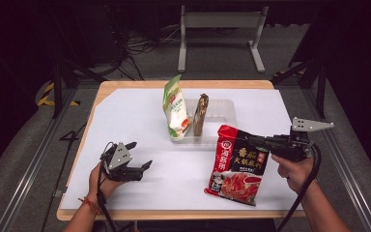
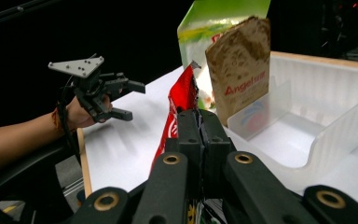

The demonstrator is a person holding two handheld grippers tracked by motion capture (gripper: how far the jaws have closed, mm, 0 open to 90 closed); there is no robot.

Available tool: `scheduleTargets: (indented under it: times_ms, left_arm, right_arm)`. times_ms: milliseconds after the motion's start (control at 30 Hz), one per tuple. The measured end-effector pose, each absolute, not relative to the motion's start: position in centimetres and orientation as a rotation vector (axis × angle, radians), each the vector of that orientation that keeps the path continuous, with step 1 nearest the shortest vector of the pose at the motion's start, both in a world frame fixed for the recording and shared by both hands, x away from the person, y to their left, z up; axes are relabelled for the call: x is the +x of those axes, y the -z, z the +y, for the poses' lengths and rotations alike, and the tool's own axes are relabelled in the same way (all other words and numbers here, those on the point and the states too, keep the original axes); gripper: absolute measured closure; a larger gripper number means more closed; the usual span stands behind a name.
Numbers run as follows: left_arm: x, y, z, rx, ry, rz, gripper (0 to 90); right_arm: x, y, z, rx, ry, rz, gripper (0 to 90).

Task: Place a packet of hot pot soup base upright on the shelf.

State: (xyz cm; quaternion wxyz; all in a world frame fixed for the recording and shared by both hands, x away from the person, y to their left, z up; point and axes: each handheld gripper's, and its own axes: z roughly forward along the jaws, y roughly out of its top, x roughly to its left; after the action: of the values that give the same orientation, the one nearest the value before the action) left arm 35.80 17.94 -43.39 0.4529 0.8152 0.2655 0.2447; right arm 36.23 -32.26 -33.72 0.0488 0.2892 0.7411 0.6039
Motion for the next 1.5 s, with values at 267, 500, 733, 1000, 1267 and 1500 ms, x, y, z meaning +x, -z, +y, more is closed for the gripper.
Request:
scheduleTargets:
  times_ms: [267,500,733,1000,1267,1500]
  left_arm:
    - [35.8,43.4,18.0,2.012,-0.605,0.663,17.1]
    - [35.8,43.4,18.0,2.006,-0.608,0.664,16.8]
    - [35.9,43.4,18.1,1.999,-0.603,0.67,16.6]
    - [35.9,43.4,18.1,1.998,-0.602,0.677,16.5]
    - [35.7,43.3,18.1,1.995,-0.609,0.67,16.3]
    - [35.6,43.2,18.0,1.993,-0.604,0.663,16.5]
  right_arm:
    - [35.9,32.6,-32.1,0.854,-1.831,2.208,89.2]
    - [36.1,31.3,-32.0,0.821,-1.802,2.176,89.2]
    - [36.4,30.2,-31.9,0.806,-1.801,2.137,89.3]
    - [37.0,28.7,-31.8,0.803,-1.794,2.09,89.4]
    - [37.7,27.4,-30.9,0.808,-1.79,2.044,89.4]
    - [38.9,26.4,-30.1,0.824,-1.778,2.013,89.3]
